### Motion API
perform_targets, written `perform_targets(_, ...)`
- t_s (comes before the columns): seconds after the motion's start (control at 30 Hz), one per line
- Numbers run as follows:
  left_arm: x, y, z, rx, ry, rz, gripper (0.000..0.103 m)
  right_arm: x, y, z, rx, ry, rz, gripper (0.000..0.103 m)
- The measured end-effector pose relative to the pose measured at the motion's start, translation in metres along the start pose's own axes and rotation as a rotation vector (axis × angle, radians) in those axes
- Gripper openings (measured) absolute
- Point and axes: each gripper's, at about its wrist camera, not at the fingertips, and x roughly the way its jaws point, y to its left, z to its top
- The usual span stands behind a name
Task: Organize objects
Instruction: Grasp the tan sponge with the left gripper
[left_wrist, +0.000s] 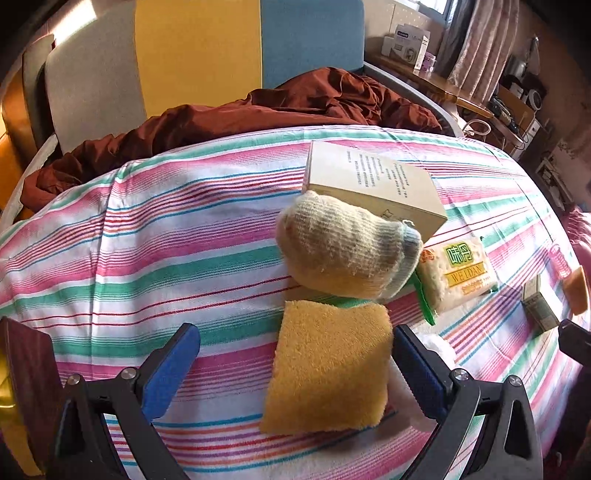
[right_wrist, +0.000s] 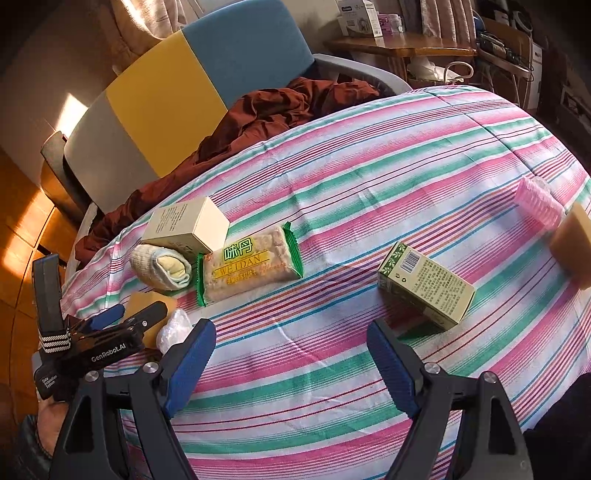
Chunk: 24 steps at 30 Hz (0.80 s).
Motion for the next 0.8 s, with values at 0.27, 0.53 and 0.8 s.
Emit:
perform_targets(0.27,0.000,0.005,-0.010,-0.032,-0.026,-0.020,0.091,0.006,0.004,-0.001,-0.026,0.019,-0.020,0.085)
perform_targets(0.53,-0.014,-0.003,-0.024,-0.019,-0.027,-0.068,0.054,0.011,0.007,-0.002,-0.045,0.045,-0.031,0.085)
perform_targets(0.8,-0.037,0.003,-0.061,-0.061,-0.031,-0.062,0.053,0.011,0.006,-0.003,-0.044,0.053,-0.035,0.085)
